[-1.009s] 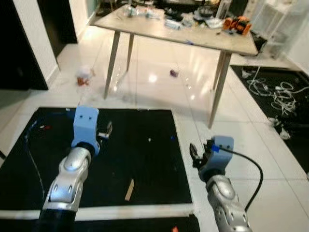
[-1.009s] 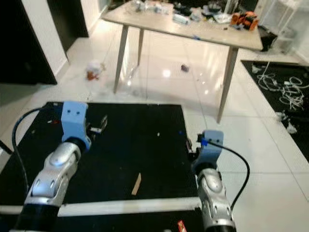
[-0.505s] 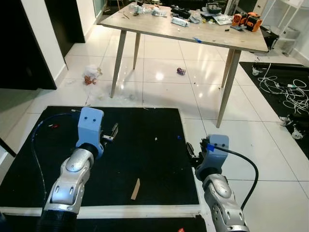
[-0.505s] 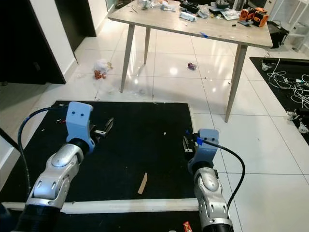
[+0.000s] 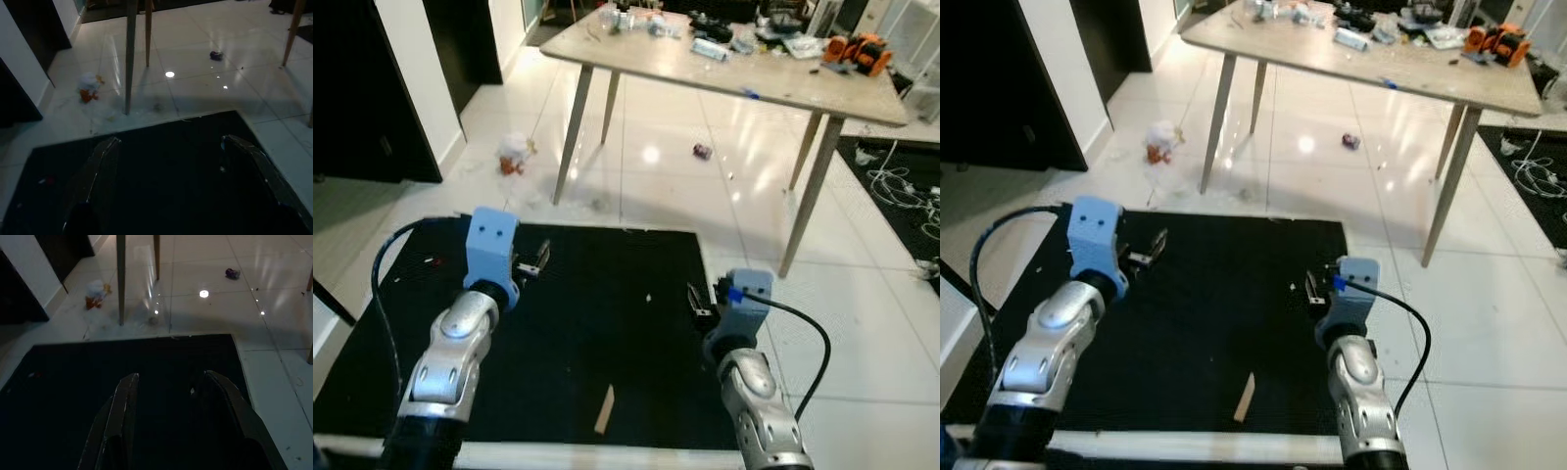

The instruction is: Picking trash to rubbish bin

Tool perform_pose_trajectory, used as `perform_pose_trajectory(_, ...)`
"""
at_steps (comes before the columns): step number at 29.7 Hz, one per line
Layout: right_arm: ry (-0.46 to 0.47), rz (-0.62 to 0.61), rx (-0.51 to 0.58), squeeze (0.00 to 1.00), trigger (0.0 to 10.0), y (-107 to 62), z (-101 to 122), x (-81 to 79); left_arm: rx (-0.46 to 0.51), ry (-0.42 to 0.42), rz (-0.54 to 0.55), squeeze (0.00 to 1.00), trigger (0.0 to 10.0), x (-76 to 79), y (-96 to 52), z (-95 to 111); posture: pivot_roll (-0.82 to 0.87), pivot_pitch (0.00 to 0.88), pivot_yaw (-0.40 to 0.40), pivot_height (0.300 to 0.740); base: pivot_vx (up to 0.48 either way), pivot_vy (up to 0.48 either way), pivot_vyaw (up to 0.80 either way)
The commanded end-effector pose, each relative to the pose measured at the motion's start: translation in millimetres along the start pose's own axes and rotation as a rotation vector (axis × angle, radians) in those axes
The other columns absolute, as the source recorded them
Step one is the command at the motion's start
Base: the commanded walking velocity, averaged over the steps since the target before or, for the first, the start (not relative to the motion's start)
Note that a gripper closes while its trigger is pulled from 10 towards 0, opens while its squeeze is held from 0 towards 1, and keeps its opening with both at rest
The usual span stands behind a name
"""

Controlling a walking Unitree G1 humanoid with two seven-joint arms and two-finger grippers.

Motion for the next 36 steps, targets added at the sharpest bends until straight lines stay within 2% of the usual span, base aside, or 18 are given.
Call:
perform_pose_trajectory(1,0.002,-0.021,-0.007,0.0,10.0,-3.3,-2.9,5.8,-0.018,-0.002,-0.017,0.0,10.0,3.0,1.6,-3.2,0.01,0.113,0.034,0.74,0.424,0.0,0.0)
perform_pose_trajectory(3,0.009,-0.026,-0.005,0.0,10.0,-4.3,-2.8,7.1,-0.017,-0.002,-0.02,0.0,10.0,3.5,2.6,-2.7,0.01,0.114,0.034,0.74,0.428,0.0,0.0)
perform_pose_trajectory(10,0.012,-0.042,-0.003,0.0,10.0,-6.3,-3.2,10.0,-0.02,-0.001,-0.031,0.0,10.0,5.7,4.1,-2.8,0.01,0.122,0.039,0.74,0.424,0.0,-0.76)
perform_pose_trajectory(36,0.008,-0.053,-0.01,0.0,10.0,-9.0,-4.5,10.3,-0.045,0.003,-0.031,0.0,10.0,5.9,0.7,-10.3,0.01,0.146,0.035,0.74,0.426,0.0,0.0)
Point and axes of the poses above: a point about 5 cm out from each wrist's last joint towards the gripper, its own y axis pointing out of the wrist towards the gripper, its own z axis along the axis of the wrist's last joint, x = y × z, the point moved 2 cm from there along y, pointing out of the wrist towards the gripper, and after that the axes turned 1 degree about -y, right-handed, at the moved point
